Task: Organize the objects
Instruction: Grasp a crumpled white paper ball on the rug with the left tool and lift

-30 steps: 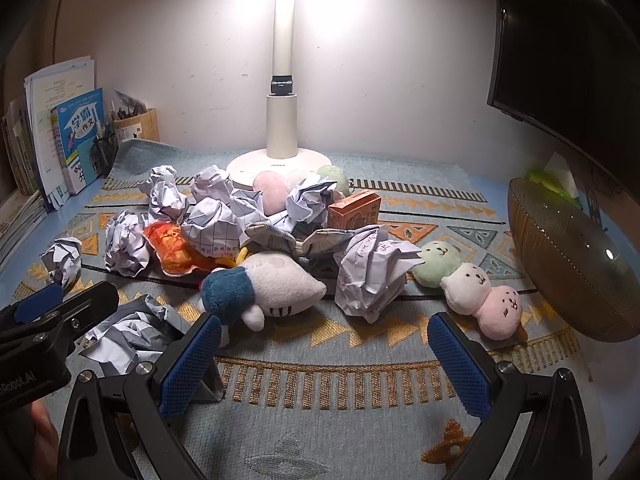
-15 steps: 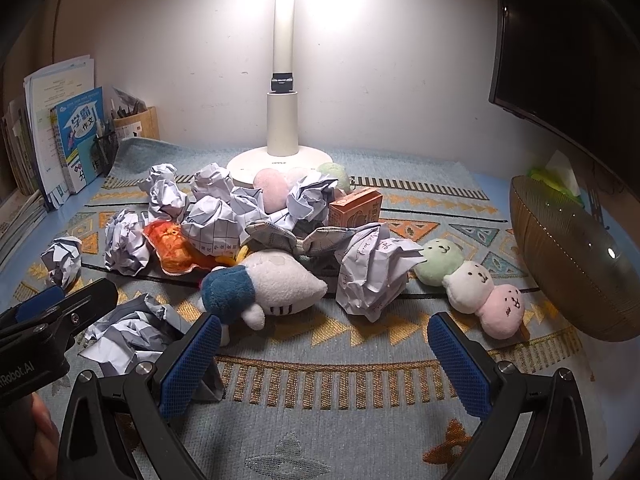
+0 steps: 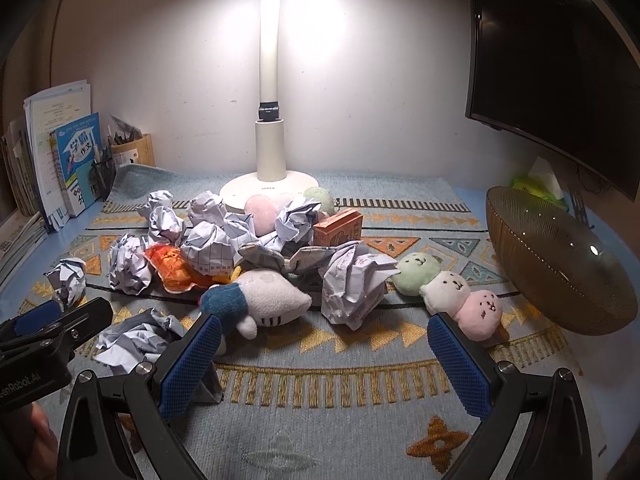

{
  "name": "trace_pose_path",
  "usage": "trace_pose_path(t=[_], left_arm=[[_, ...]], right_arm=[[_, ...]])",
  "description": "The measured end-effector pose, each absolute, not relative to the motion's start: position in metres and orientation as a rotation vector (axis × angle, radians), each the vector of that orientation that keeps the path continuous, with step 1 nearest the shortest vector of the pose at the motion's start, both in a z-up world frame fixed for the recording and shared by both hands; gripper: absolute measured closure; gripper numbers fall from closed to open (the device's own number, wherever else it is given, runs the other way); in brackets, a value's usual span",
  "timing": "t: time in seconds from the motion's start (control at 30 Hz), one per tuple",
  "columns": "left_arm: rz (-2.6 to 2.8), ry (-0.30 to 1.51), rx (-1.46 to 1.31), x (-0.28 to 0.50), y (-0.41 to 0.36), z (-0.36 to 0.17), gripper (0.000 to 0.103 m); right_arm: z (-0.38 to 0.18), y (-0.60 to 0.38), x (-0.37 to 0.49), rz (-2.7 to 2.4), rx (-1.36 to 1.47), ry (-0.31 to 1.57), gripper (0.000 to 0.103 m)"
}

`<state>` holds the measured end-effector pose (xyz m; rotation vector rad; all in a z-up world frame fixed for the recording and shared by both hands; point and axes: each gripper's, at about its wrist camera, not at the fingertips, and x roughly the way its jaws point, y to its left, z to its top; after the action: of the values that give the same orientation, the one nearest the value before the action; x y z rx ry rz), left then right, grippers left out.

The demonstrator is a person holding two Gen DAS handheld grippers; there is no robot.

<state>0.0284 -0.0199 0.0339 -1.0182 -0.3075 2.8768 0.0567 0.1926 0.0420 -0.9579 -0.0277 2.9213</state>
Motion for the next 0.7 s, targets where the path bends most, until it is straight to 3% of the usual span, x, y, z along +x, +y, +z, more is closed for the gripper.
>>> trace_pose_path(t=[0.3, 0.57, 0.7], left_arm=[[2.939, -0.212, -1.014, 0.067, -0.095, 0.06, 0.001], [2.855, -0.18, -1.242, 0.02, -0.142, 0.034, 0.001], [2.876, -0.083, -1.254, -0.006, -0.129, 0.028, 0.001]], right_arm=[[0.051, 0.165, 0.088, 3.077, -1.161, 0.247, 0.0], [0.03, 0.116, 0.066, 3.064, -1.205, 0.03, 0.0], [0.024, 0.129, 0.052, 3.016, -1.285, 0.141, 0.0]])
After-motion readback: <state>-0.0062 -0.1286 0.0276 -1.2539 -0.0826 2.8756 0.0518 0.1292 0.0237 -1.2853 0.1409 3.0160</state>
